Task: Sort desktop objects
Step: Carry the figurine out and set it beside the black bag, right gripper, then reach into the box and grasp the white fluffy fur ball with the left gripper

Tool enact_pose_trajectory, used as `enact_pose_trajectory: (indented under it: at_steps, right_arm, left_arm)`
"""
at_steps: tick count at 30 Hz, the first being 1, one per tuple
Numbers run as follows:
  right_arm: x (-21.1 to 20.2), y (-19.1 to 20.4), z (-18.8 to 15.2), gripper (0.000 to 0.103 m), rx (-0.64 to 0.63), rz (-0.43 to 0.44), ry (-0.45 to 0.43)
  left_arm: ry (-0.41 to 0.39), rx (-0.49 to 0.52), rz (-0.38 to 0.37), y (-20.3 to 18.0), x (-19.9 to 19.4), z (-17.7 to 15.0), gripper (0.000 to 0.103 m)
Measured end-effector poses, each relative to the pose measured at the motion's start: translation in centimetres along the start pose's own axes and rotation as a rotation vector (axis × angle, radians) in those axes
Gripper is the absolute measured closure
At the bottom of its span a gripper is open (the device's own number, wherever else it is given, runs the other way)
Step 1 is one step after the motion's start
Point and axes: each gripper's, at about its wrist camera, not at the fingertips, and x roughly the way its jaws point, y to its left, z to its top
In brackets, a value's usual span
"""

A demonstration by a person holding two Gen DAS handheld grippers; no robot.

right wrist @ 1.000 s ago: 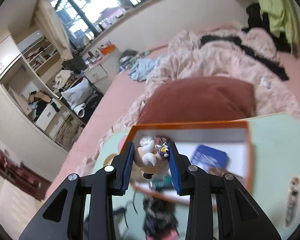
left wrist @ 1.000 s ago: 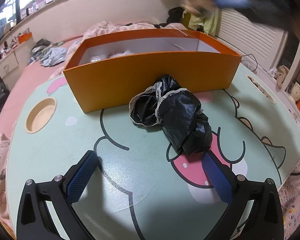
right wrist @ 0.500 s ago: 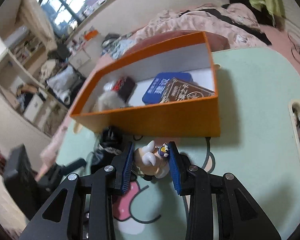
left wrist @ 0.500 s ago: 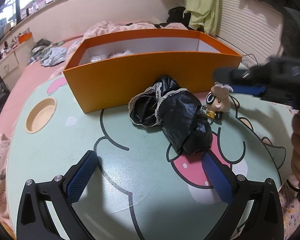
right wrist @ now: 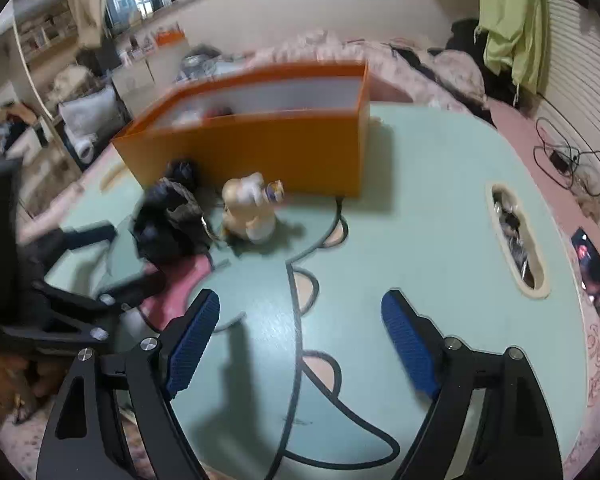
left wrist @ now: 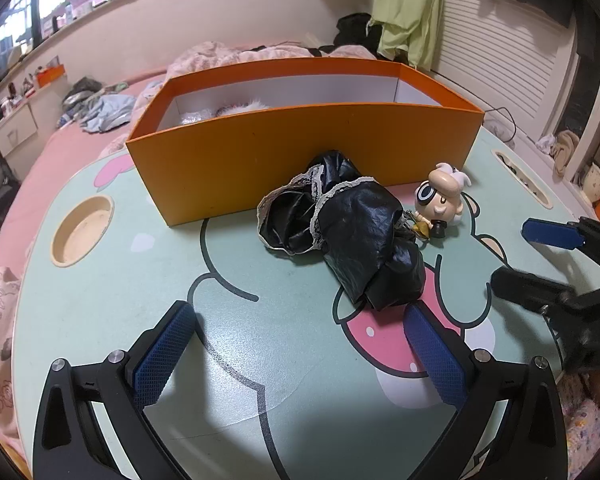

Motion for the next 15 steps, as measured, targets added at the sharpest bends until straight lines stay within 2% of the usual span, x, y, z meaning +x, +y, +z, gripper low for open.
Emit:
enact_pose_trajectory:
  at_steps: [2, 3, 4, 7, 10, 13, 15]
  right_arm:
    - [0.3, 0.5, 0.0, 0.017, -0.039, -0.041, 0.016]
    - [0.5, 0.9, 0.0, 0.012, -0.065, -0.066, 0.026]
    - [0.8, 1.4, -0.1, 0.0, -0.101, -0.102, 0.039]
    - [0.9, 1.7, -0.1, 0.0, -0.119, -0.078, 0.038]
    - [0.6, 1.3, 0.0, 0.0, -0.118, -0.073, 0.029]
    - [0.7, 0.7, -0.2, 0.0, -0.116, -0.069, 0.028]
    - [0.6, 0.6, -0.3, 0.0, -0.117, -0.068, 0.028]
  left_arm:
    - [0.0, 0.001, 0.001, -0.1, 0.0, 0.0, 0.0]
    - [0.0, 0.0, 0.001, -0.1, 0.0, 0.0, 0.0]
    - [0.0, 0.0, 0.002, 0.0, 0.0, 0.0, 0.0]
    - [0.007, -0.024, 0.025, 0.3, -0.1, 0.0, 0.0]
    - [0.002, -0.065, -0.001, 1.2, -0.3, 0.2, 0.0]
    - [-0.053, -0.067, 0.01, 1.9, -2.0, 1.4, 0.006]
    - [-0.106, -0.067, 0.033, 2.5, -3.7, 3.4, 0.007]
